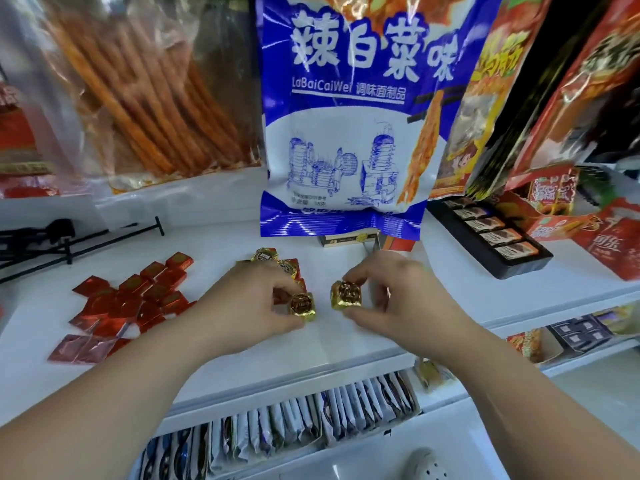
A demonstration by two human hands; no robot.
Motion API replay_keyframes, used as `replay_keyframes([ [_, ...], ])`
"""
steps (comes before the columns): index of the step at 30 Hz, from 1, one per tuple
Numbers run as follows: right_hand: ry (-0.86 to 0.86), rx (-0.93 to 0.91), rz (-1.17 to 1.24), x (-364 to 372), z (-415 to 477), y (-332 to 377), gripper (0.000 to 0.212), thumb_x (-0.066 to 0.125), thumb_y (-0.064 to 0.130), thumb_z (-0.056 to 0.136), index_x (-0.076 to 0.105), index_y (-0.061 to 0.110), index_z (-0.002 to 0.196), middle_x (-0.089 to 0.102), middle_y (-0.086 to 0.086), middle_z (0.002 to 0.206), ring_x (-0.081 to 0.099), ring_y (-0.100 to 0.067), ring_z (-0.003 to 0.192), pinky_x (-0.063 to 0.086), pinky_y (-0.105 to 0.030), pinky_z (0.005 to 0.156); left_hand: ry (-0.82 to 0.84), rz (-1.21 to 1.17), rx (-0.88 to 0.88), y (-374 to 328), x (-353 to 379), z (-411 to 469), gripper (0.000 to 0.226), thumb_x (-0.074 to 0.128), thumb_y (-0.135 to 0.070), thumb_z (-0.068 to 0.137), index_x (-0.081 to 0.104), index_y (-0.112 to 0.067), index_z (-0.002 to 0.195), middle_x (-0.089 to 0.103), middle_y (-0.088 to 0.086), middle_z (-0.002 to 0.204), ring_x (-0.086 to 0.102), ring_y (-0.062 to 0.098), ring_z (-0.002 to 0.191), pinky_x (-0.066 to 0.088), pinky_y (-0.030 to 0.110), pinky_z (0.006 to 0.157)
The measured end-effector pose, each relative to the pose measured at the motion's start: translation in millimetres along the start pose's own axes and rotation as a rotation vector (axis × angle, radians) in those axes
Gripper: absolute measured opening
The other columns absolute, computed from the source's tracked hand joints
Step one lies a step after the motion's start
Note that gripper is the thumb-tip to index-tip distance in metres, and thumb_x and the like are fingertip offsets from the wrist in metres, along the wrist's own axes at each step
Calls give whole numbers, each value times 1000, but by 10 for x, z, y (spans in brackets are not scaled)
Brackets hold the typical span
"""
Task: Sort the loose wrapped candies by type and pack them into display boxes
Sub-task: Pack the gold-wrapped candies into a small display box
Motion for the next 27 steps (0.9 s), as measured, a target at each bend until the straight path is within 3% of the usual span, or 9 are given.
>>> replay_keyframes([
  [4,-216,154,-32,-481,-171,-456,32,82,33,76,68,30,104,58,19,95,57,-7,68,41,-13,60,-61,-145,-83,-375,-37,315,30,76,-53,74,67,-43,101,60,-8,79,59,9,72,53,31,66],
  [6,-257,274,-26,-563,-275,-718,30,80,37,77,68,32,104,59,19,96,58,-6,70,39,-11,59,-86,-231,-129,-577,41,473,30,74,-54,75,63,-48,102,59,-6,75,61,10,69,52,32,59],
  [10,-251,364,11,-550,-375,-952,31,80,37,79,68,29,107,60,18,99,58,-5,70,45,-18,64,-105,-315,-75,-857,300,695,32,78,-41,78,66,-39,107,54,-2,76,53,11,67,38,23,55],
  [14,-193,344,-3,-477,-467,-1016,32,80,36,79,67,29,107,55,18,97,57,-5,70,47,-24,69,-105,-264,-100,-927,563,890,39,85,-38,69,70,-34,105,52,-14,96,52,6,85,38,16,60],
  [19,-187,351,-2,-476,-520,-1139,33,80,43,77,65,36,105,50,11,98,50,1,72,39,-18,65,42,-145,-132,-926,707,1039,41,90,-38,60,75,-33,98,66,-10,94,60,8,84,56,34,77],
  [21,-142,362,4,-447,-538,-1157,33,80,44,76,65,37,105,47,13,100,48,4,72,35,-14,65,91,-119,-132,-926,738,1056,40,88,-37,63,76,-32,100,65,-11,91,60,7,82,53,28,68],
  [24,-125,385,37,-414,-534,-1156,33,80,43,77,65,37,105,46,13,101,46,7,69,34,-13,65,168,-85,-116,-944,755,1041,33,83,-35,72,74,-30,103,55,-16,71,53,2,66,35,18,46],
  [27,-125,386,43,-389,-490,-1136,33,80,44,77,64,38,106,46,12,102,45,7,68,35,-13,65,195,-103,-121,-938,759,1027,35,80,-31,76,71,-30,111,51,-16,67,49,3,61,30,12,40],
])
Point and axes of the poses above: each hand's wrist, its own z-axis towards the middle knuckle, its own x-axis out of the palm, y = z × x, the point moved 3 cm from there along z, towards the middle knuckle
